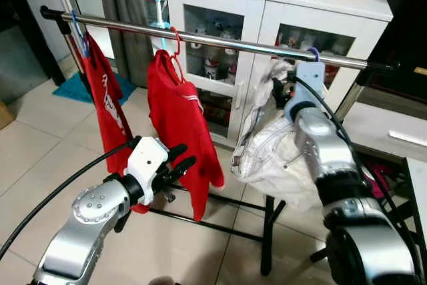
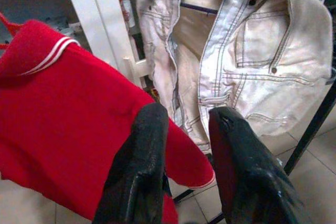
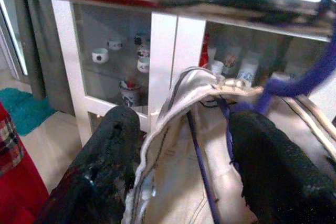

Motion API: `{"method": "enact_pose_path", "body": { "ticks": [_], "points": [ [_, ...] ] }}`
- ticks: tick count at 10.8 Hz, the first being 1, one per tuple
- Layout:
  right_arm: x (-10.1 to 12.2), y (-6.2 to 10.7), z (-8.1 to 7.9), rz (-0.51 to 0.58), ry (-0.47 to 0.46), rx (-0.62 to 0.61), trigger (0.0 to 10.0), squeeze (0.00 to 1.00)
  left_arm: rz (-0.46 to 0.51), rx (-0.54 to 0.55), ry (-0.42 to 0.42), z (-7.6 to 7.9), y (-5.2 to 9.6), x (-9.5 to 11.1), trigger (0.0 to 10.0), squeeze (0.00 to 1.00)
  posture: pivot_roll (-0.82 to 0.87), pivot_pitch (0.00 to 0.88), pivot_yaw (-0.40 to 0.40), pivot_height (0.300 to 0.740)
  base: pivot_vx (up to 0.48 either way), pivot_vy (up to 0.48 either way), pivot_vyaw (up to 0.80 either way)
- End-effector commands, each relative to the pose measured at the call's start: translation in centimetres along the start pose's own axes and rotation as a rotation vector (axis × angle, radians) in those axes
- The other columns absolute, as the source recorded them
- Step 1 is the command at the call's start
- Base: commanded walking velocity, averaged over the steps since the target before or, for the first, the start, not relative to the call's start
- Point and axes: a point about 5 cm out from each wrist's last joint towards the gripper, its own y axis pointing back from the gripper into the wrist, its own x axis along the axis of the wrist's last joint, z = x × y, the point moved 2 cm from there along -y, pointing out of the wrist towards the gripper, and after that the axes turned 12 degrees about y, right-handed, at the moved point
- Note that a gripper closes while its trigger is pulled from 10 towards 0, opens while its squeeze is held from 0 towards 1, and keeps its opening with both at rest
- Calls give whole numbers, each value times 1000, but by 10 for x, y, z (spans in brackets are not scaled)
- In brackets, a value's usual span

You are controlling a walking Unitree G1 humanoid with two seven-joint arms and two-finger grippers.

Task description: Hang hanger

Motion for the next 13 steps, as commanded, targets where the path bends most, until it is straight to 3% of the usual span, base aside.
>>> {"method": "enact_pose_path", "body": {
  "ticks": [1,5,8,10,13],
  "points": [
    [2,2,7,2,0,-4,10000,0,-4,-14,-15,3,0,2,10000,0,66,0,-34,740,0,0,0],
    [6,5,15,-10,88,-42,10000,0,27,-62,-23,3,-10,12,10000,0,58,0,-32,740,0,0,0],
    [0,2,8,-57,130,-26,10000,0,26,-81,-24,5,-11,12,10000,0,60,0,-31,740,0,0,0],
    [-7,-5,6,-85,123,-55,10000,0,22,-84,-24,5,-10,11,10000,0,67,0,-32,740,0,0,0],
    [-8,-13,17,-80,65,-130,10000,0,11,-86,-26,6,-7,10,10000,0,79,0,-31,740,0,0,0]
  ]
}}
